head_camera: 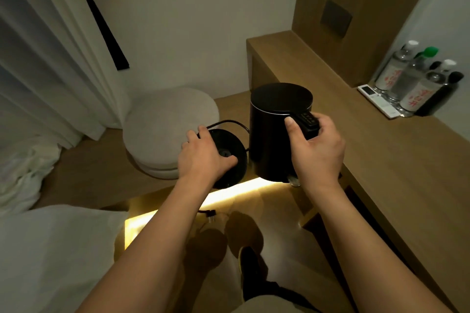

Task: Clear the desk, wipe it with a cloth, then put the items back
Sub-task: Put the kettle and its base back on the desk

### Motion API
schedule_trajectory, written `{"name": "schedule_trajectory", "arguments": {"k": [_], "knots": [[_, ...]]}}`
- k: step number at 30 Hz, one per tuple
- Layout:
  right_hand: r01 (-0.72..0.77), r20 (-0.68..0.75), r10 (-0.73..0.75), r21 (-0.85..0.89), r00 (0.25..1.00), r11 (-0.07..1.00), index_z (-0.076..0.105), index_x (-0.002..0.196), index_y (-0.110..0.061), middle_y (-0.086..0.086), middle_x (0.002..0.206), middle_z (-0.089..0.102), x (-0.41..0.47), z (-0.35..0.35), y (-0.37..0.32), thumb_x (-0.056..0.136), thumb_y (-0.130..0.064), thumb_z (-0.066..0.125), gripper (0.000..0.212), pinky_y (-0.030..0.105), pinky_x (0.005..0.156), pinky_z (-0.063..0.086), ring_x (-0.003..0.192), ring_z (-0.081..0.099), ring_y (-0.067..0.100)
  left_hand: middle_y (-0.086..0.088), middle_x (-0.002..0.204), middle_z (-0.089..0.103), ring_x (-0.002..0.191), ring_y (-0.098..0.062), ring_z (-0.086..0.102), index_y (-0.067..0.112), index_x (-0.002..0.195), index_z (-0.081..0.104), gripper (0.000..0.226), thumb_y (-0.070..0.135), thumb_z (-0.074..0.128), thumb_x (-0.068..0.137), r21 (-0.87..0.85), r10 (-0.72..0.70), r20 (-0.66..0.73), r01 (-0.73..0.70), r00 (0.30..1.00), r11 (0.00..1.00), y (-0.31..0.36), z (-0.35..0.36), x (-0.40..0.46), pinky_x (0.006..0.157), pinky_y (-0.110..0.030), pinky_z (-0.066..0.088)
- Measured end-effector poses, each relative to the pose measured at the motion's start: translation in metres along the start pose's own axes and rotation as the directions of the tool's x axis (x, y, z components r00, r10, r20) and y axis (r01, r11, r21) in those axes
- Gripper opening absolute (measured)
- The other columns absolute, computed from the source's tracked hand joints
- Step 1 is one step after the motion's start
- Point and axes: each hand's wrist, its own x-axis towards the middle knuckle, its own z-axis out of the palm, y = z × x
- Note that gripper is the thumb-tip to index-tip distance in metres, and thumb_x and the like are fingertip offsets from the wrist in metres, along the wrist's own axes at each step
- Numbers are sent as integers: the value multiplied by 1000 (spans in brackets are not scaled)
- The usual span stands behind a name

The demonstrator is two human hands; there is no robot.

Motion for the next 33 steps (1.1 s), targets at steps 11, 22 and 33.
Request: {"name": "schedule_trajectory", "arguments": {"k": [11,22,33], "knots": [[-93,-78,94,10,993,996,58,125,-23,-8,112,66,128,96,-16,89,-47,67,44,34,83,60,102,64,10,-8,122,48,101,-29,59,17,138,38,98,68,75,63,48,71,-19,-70,997,996,10,-14,186,73,-41,59],[-170,-391,143,-35,909,985,56,115,-34,-22,94,59,200,151,-24,89,-48,66,31,-2,60,43,84,57,-14,-7,120,47,99,-29,60,17,134,43,96,73,72,62,71,374,102,-382,922,922,55,-13,329,71,-41,58],[-284,-668,164,-74,726,956,61,111,-31,-27,89,58,202,94,7,88,-46,67,28,5,65,40,86,56,-14,-7,124,44,102,-28,57,16,139,39,98,71,74,65,19,656,208,-674,725,739,156,12,331,64,-33,46]]}}
